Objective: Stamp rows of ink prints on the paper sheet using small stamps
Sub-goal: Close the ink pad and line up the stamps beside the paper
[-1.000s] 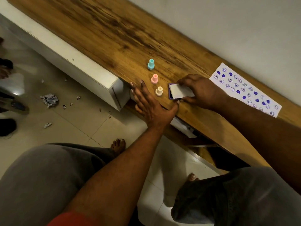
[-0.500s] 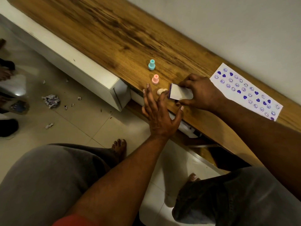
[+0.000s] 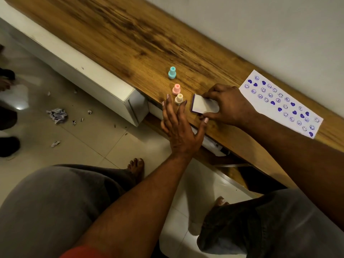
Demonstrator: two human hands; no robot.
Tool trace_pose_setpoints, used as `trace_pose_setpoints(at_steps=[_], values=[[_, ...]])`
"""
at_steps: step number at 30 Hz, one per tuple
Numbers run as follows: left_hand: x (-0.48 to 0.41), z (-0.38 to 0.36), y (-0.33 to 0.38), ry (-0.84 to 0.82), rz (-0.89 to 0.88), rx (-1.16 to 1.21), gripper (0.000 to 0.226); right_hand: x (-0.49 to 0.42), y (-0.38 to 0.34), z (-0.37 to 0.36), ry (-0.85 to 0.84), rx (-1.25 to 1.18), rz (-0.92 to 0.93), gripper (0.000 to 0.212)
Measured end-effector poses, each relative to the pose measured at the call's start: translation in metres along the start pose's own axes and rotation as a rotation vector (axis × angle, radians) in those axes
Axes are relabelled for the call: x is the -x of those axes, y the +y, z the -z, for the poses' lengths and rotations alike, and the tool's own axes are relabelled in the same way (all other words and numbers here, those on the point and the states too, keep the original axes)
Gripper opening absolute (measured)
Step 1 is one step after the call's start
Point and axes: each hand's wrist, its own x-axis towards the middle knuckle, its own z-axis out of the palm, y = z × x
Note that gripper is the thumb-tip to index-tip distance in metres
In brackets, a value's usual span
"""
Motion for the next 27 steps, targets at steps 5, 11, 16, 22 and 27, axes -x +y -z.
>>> trace_pose_setpoints(at_steps=[5, 11, 16, 22, 27], values=[[0.003, 0.001, -0.004, -0.054, -0.019, -0.054, 0.079, 0.001, -0.001, -0.001, 0.003, 0.033, 0.026, 0.076], [0.006, -0.002, -0.005, -0.094, -0.030, -0.085, 0.078, 0.000, -0.002, -0.001, 0.007, 0.052, -0.002, 0.077], [0.005, -0.005, -0.003, -0.088, -0.021, -0.099, 0.078, 0.001, -0.004, -0.004, 0.018, 0.026, -0.027, 0.079], [0.006, -0.005, -0.004, -0.059, -0.023, -0.088, 0.074, 0.015, -0.004, -0.011, 0.162, -0.084, -0.190, 0.099], [0.009, -0.006, -0.005, -0.052, -0.036, -0.079, 0.077, 0.034, -0.019, -0.029, 0.317, -0.117, -0.567, 0.104]])
